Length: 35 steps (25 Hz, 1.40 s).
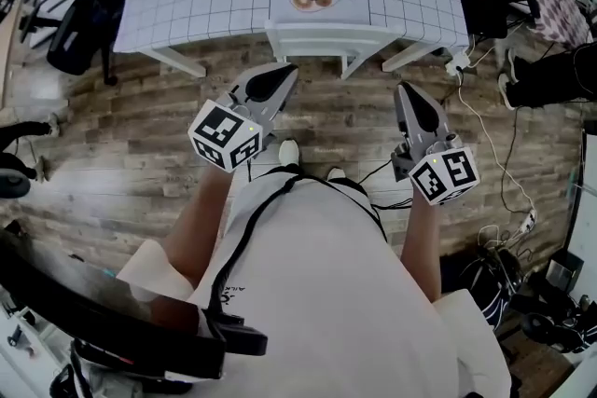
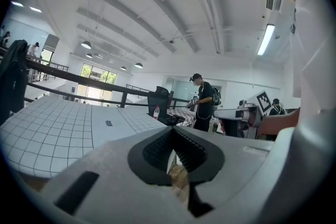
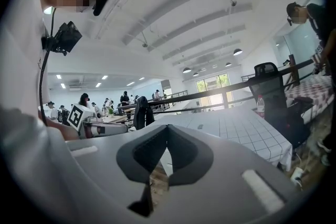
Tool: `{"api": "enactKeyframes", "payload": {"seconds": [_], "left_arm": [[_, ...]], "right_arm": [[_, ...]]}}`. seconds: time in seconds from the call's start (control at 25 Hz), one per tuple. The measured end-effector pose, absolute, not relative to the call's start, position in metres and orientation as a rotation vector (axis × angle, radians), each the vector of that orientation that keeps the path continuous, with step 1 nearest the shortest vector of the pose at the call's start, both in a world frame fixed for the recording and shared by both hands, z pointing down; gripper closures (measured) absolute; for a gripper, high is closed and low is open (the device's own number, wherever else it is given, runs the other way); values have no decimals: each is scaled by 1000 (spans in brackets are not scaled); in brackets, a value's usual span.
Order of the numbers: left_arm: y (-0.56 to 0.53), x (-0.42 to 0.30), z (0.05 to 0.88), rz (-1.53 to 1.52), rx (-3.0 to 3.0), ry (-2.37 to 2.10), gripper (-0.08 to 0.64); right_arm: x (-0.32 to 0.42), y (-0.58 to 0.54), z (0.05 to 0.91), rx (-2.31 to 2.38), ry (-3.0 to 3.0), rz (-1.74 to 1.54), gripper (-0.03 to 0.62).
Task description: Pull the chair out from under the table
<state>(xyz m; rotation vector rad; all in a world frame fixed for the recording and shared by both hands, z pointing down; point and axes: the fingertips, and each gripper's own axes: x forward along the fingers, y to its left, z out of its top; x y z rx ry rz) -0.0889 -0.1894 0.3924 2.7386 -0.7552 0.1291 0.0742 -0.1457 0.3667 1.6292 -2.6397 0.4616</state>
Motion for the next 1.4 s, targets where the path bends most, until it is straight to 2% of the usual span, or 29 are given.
{"api": "enactKeyframes", "payload": {"seconds": [0.64, 1.04, 1.4], "left_arm": [[-203, -80, 408, 190, 2739, -725, 555], [-219, -50, 428, 250, 2683, -906, 555], [-263, -44, 461, 504, 2721, -955, 555]], "right_arm": [[87, -160, 375, 1666, -2621, 500, 586], [107, -191, 412, 1363, -2635, 492, 586], [99, -250, 460, 1054, -2526, 321, 586]]}}
